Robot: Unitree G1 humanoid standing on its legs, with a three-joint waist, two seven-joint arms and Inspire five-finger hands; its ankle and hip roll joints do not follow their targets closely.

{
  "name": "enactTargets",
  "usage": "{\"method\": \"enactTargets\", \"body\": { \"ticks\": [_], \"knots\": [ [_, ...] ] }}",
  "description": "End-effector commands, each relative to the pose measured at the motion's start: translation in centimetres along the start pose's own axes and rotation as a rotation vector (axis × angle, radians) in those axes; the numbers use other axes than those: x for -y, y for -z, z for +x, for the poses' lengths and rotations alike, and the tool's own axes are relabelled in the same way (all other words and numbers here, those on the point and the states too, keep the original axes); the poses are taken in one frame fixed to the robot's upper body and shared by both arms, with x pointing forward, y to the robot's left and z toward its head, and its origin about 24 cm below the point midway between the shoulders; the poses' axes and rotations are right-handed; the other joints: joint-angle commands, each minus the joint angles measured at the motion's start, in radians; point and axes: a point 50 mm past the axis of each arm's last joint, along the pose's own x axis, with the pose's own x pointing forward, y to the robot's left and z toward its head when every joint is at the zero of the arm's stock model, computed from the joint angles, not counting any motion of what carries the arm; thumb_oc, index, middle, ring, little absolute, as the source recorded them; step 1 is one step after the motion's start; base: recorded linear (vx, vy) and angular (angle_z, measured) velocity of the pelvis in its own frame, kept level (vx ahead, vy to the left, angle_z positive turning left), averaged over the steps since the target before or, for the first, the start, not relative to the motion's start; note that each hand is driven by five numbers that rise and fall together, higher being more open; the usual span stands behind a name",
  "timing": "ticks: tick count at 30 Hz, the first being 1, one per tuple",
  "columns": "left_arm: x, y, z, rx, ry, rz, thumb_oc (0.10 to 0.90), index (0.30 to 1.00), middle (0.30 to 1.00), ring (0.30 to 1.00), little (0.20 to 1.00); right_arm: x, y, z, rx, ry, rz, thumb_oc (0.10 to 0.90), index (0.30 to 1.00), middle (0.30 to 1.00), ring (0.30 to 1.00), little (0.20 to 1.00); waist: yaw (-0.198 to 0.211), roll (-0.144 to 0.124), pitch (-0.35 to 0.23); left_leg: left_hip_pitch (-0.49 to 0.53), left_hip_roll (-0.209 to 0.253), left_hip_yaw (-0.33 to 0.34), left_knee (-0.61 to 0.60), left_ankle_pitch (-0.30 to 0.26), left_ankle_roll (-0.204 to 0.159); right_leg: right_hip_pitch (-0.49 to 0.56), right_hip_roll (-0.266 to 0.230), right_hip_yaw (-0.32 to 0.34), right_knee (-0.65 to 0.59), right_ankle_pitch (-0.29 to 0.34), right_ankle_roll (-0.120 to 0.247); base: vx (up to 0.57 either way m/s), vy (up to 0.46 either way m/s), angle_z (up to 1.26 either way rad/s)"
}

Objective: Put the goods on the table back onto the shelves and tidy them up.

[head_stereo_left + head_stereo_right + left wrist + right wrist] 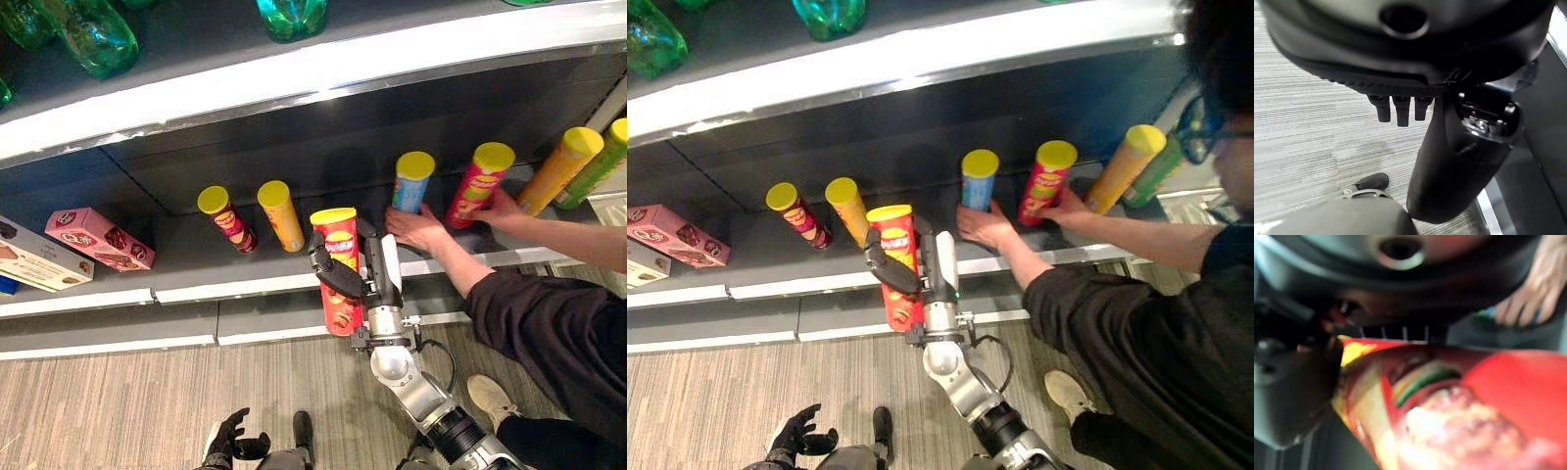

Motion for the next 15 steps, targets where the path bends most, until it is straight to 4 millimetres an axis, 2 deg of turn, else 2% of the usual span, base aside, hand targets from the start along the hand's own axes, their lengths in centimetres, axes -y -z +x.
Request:
{"method": "enactTargets", "body": {
  "ticks": [1, 7, 9, 10, 11, 15],
  "knots": [
    [3.1, 1.1, -0.7, -0.025, 0.107, 0.075, 0.8, 0.9, 0.9, 0.9, 0.9, -1.1, -6.3, 2.6, 0.284, 0.058, 0.17, 0.4, 0.3, 0.3, 0.3, 0.3, 0.016, -0.024, -0.016, 0.026, -0.002, 0.019, 0.002, -0.107, 0.023, -0.011, -0.108, 0.041, 0.008, 0.125, 0.099, 0.04, -0.036, 0.08],
    [3.1, 1.9, -1.0, -0.064, 0.109, 0.067, 0.8, 0.9, 0.9, 0.9, 0.9, -0.6, -5.8, 0.5, 0.257, 0.022, 0.198, 0.4, 0.3, 0.3, 0.3, 0.3, -0.005, -0.043, -0.05, 0.091, 0.008, 0.034, 0.002, -0.126, 0.018, 0.051, -0.092, 0.04, 0.003, 0.098, 0.096, 0.07, -0.034, 0.02],
    [3.3, 2.0, -1.1, -0.068, 0.111, 0.054, 0.8, 0.9, 0.9, 0.9, 0.9, -0.2, -5.3, -0.9, 0.22, 0.01, 0.23, 0.4, 0.3, 0.3, 0.3, 0.3, -0.02, -0.048, -0.068, 0.123, 0.022, 0.04, 0.002, -0.128, 0.013, 0.085, -0.074, 0.045, 0.003, 0.074, 0.092, 0.03, -0.036, 0.0],
    [3.3, 2.0, -1.1, -0.071, 0.107, 0.048, 0.8, 0.9, 0.9, 0.9, 0.9, 0.1, -5.1, -1.3, 0.209, 0.012, 0.231, 0.4, 0.3, 0.3, 0.3, 0.3, -0.029, -0.057, -0.071, 0.124, 0.018, 0.052, 0.002, -0.107, 0.017, 0.086, -0.077, 0.037, 0.003, 0.077, 0.081, 0.0, -0.024, -0.09],
    [3.3, 2.3, -1.2, -0.089, 0.098, 0.026, 0.8, 0.9, 0.9, 0.9, 0.9, 0.4, -4.4, -2.8, 0.164, -0.016, 0.242, 0.4, 0.3, 0.3, 0.3, 0.3, -0.047, -0.061, -0.092, 0.156, 0.029, 0.062, 0.002, -0.107, 0.013, 0.108, -0.055, 0.051, 0.003, 0.051, 0.073, -0.01, -0.019, -0.16],
    [3.3, 2.6, -1.3, -0.107, 0.081, -0.001, 0.8, 0.9, 0.9, 0.9, 0.9, 0.8, -3.6, -4.4, 0.11, -0.039, 0.237, 0.4, 0.3, 0.3, 0.3, 0.3, -0.063, -0.061, -0.112, 0.185, 0.044, 0.074, 0.002, -0.105, 0.006, 0.125, -0.035, 0.063, 0.003, 0.032, 0.064, 0.04, -0.016, -0.27]
  ]
}}
